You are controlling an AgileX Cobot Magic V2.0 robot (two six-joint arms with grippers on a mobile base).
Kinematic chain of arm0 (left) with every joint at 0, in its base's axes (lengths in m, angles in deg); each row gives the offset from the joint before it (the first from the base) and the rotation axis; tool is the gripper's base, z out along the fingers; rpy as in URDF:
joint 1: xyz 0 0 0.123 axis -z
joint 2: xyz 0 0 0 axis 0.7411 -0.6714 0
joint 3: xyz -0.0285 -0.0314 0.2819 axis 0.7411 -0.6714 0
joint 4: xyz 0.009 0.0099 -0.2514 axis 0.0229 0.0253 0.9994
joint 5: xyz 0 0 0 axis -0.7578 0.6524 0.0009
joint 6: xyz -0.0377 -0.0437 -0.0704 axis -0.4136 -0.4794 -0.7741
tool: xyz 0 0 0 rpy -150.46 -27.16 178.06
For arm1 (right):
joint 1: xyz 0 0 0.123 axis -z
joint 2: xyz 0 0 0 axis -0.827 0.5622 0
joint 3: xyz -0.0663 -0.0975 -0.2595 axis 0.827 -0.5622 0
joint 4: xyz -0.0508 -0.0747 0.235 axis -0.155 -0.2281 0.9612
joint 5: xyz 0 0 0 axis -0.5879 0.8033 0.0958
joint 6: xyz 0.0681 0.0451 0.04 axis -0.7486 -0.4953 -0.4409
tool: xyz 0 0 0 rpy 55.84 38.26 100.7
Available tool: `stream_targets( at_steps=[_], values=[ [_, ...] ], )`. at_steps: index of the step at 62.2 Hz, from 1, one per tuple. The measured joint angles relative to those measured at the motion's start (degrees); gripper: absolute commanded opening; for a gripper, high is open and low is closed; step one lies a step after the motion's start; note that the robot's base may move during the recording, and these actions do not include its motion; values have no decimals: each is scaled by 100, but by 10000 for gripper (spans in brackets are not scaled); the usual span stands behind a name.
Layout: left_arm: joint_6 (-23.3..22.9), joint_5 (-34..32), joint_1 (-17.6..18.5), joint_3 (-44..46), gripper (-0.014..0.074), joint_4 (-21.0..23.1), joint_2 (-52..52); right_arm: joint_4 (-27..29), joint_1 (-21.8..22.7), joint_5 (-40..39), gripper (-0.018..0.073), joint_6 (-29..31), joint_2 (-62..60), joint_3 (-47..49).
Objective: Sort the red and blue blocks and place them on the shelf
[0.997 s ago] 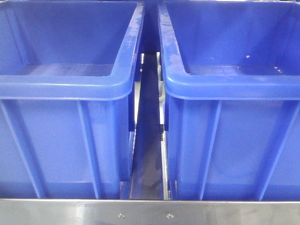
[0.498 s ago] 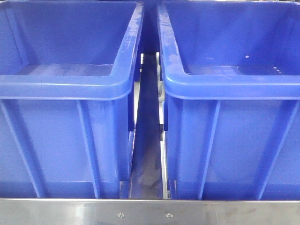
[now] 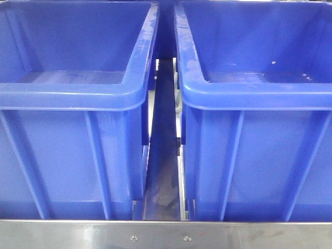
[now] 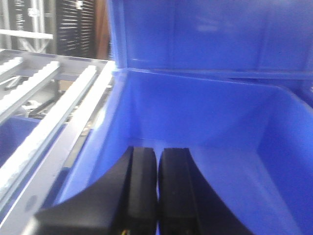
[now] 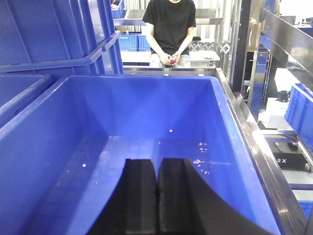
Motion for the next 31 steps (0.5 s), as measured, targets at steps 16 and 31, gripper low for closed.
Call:
stream_targets(
  at_steps=[16, 31],
  values=[
    [0, 0, 0, 0, 127, 8, 0, 0, 0, 0, 50, 0, 0, 0],
    [0, 0, 0, 0, 127, 8, 0, 0, 0, 0, 50, 0, 0, -7]
  ],
)
